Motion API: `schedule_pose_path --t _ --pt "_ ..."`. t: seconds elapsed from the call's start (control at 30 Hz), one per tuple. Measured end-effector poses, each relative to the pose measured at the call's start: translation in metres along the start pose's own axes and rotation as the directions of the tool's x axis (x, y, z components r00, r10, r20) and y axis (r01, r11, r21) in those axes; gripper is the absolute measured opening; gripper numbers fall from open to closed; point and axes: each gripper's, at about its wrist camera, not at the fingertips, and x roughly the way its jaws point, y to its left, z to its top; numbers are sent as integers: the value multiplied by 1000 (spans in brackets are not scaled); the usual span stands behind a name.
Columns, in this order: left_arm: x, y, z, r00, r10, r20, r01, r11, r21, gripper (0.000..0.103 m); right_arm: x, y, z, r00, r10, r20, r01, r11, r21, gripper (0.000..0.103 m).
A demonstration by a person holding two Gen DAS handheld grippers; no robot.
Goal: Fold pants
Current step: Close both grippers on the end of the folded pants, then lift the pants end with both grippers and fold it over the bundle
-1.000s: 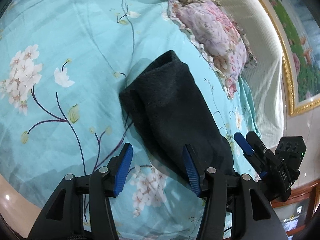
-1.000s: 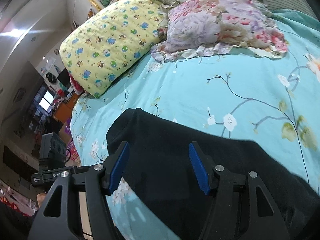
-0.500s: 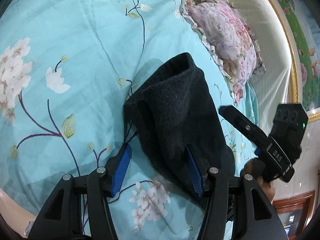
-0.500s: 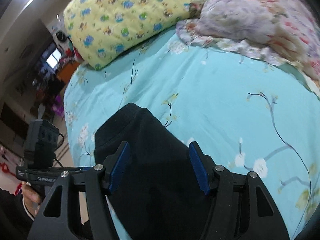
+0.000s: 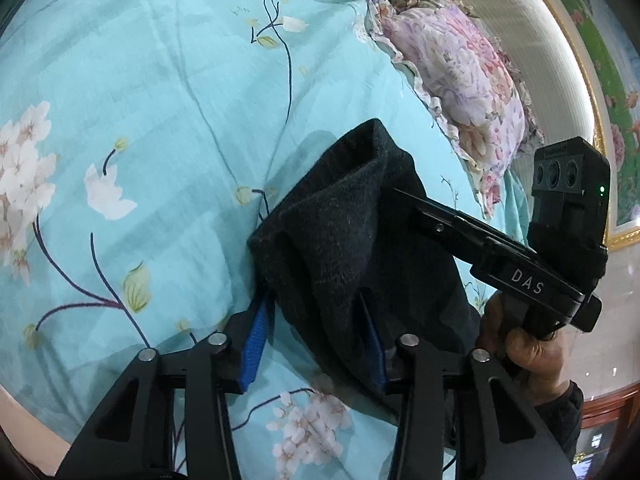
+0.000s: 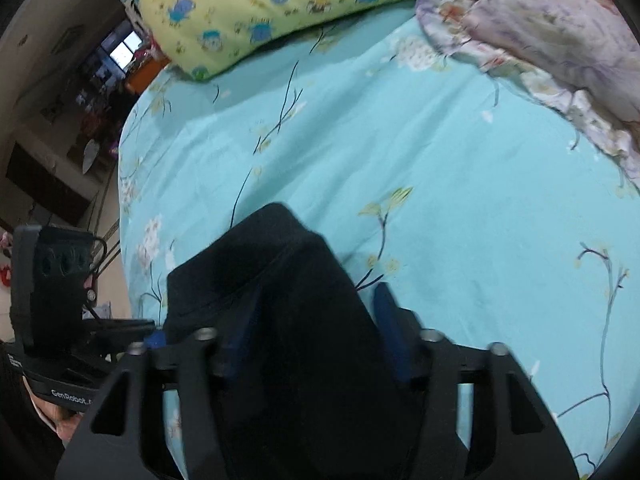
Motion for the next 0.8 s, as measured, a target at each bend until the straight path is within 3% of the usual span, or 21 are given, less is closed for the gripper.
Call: schedule_pose_path --t 0.17,0.27,0.5,0.8 --pt "2 -7 0 999 33 11 -34 999 43 30 -7 -5 -5 999 14 38 -15 1000 27 31" --pt "1 -11 -1 999 44 19 -45 998 54 26 -16 -4 -9 998 15 58 -17 1000 26 27" --pt "-18 -30 -4 998 28 63 -34 994 100 18 -37 5 -17 993 10 120 -13 1000 29 22" --pt "-51 -83 -19 991 -31 129 -1 970 245 17 -99 9 -36 963 24 269 -43 997 67 20"
